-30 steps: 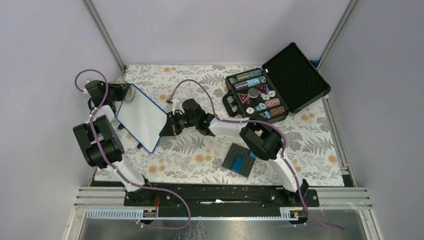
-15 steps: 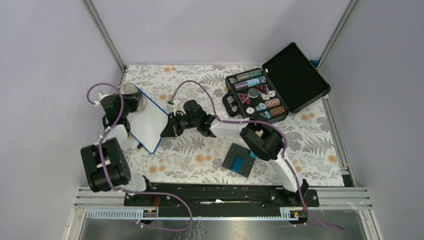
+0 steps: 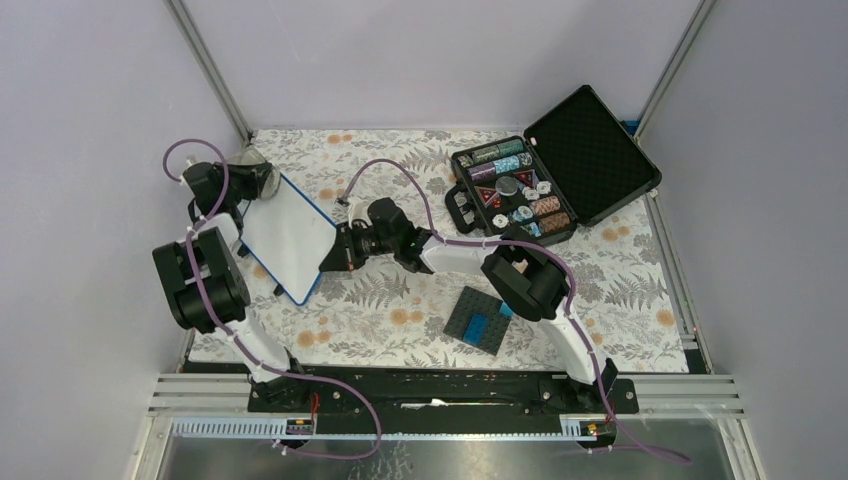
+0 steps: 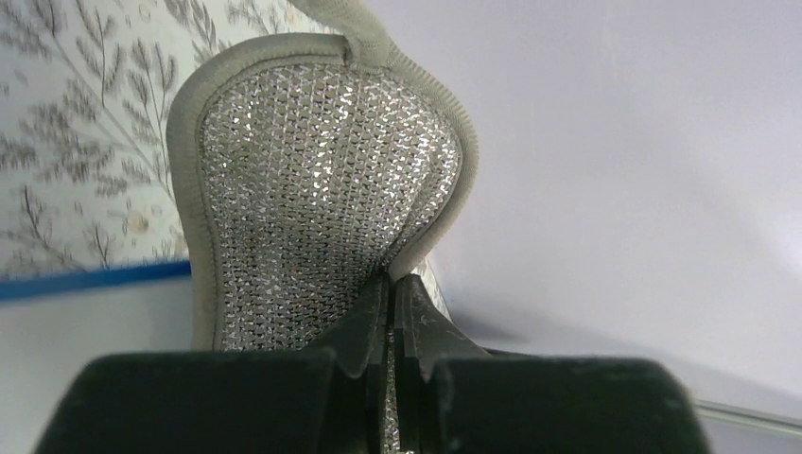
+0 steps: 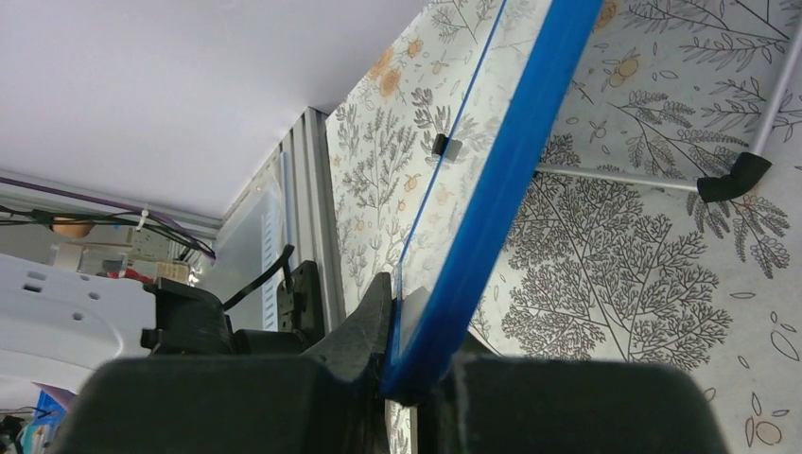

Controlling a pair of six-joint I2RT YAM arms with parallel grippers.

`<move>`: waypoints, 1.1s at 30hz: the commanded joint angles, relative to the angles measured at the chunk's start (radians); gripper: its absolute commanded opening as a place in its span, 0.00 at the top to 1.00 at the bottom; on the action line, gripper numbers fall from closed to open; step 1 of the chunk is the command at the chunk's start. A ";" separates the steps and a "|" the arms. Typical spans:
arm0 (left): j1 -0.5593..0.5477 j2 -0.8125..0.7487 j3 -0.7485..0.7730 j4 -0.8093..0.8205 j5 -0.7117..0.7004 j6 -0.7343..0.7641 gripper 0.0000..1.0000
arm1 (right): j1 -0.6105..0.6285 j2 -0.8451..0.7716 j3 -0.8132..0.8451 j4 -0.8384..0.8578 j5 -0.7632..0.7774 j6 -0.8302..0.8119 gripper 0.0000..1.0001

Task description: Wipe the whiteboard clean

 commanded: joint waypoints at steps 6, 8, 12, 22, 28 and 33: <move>-0.040 0.050 0.018 -0.248 -0.007 0.133 1.00 | 0.061 -0.049 0.022 -0.061 -0.171 -0.145 1.00; -0.044 0.000 -0.048 -0.258 0.038 0.154 1.00 | 0.061 -0.051 0.019 -0.059 -0.172 -0.146 1.00; -0.052 -0.138 -0.221 -0.257 0.113 0.153 1.00 | 0.061 -0.047 0.023 -0.054 -0.179 -0.141 1.00; -0.036 -0.086 -0.129 -0.290 0.040 0.233 1.00 | 0.061 -0.052 0.010 -0.017 -0.209 -0.118 1.00; -0.014 0.131 0.072 -0.253 -0.004 0.195 1.00 | 0.061 -0.056 0.008 -0.026 -0.206 -0.128 1.00; -0.047 0.144 0.154 -0.339 -0.011 0.249 1.00 | 0.061 -0.048 0.018 -0.030 -0.207 -0.127 1.00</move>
